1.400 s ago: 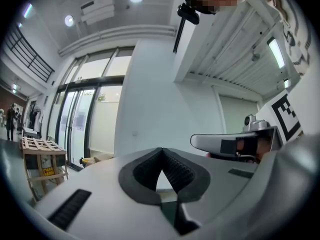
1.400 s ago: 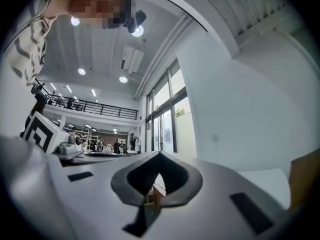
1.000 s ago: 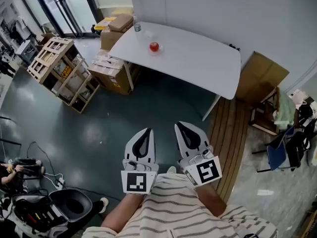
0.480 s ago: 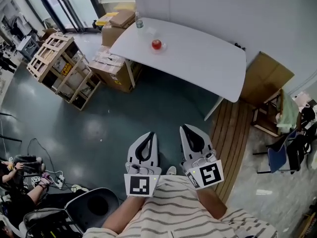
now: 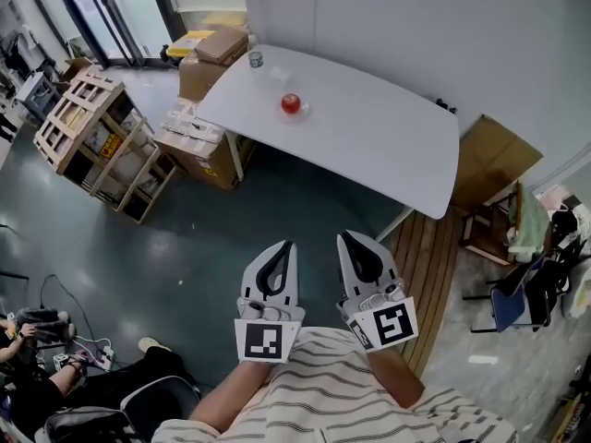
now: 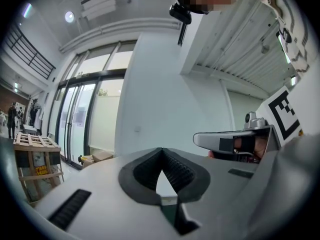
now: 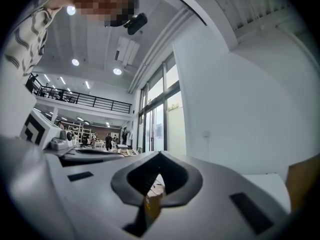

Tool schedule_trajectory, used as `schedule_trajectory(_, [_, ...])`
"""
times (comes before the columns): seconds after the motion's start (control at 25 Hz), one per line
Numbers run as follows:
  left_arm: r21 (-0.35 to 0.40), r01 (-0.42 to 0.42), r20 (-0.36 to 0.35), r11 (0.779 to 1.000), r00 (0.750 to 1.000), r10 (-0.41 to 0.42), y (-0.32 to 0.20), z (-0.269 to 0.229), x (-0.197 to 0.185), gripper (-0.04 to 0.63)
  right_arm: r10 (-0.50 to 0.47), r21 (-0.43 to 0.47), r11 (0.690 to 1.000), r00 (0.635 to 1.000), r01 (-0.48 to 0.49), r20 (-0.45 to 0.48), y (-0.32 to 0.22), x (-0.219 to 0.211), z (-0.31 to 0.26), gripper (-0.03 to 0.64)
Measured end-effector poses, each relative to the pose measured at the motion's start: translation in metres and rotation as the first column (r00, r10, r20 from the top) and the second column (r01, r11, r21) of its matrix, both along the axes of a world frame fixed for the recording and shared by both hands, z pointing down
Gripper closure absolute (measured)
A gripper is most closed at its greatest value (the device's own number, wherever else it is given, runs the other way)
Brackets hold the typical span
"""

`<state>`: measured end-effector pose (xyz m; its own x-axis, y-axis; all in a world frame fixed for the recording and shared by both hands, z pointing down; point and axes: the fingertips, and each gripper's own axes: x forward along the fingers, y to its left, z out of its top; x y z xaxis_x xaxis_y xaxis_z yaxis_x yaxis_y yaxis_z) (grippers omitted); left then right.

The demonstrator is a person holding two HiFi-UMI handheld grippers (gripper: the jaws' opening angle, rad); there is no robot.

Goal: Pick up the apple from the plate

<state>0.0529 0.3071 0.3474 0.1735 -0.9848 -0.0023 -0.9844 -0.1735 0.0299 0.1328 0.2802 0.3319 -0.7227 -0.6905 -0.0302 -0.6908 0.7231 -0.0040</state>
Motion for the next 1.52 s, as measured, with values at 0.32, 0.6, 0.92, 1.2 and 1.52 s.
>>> schedule_trajectory(0.32, [0.012, -0.046, -0.015, 0.999, 0.999, 0.046, -0.072, -0.007, -0.056, 0.592, 0.032, -0.010, 0.999, 0.999, -0.032, -0.003, -0.066, -0.062, -0.008, 0.604])
schedule_trajectory(0.6, [-0.002, -0.097, -0.005, 0.995, 0.995, 0.097, -0.115, 0.001, -0.097, 0.592, 0.089, -0.025, 0.996, 0.996, -0.089, 0.005, -0.106, -0.100, -0.004, 0.604])
schedule_trajectory(0.92, [-0.020, -0.117, -0.076, 0.993, 0.990, 0.115, -0.139, 0.023, -0.126, 0.592, 0.101, -0.036, 0.994, 0.994, -0.102, -0.048, -0.124, -0.137, 0.009, 0.604])
schedule_trajectory(1.2, [-0.032, -0.131, -0.086, 0.991, 0.988, 0.127, -0.163, 0.034, -0.130, 0.592, 0.093, -0.050, 0.994, 0.994, -0.096, -0.055, -0.144, -0.144, 0.016, 0.604])
schedule_trajectory(1.52, [-0.023, -0.120, -0.058, 0.992, 0.991, 0.119, -0.211, 0.038, -0.128, 0.592, 0.069, -0.050, 0.996, 0.997, -0.071, -0.042, -0.196, -0.145, 0.026, 0.604])
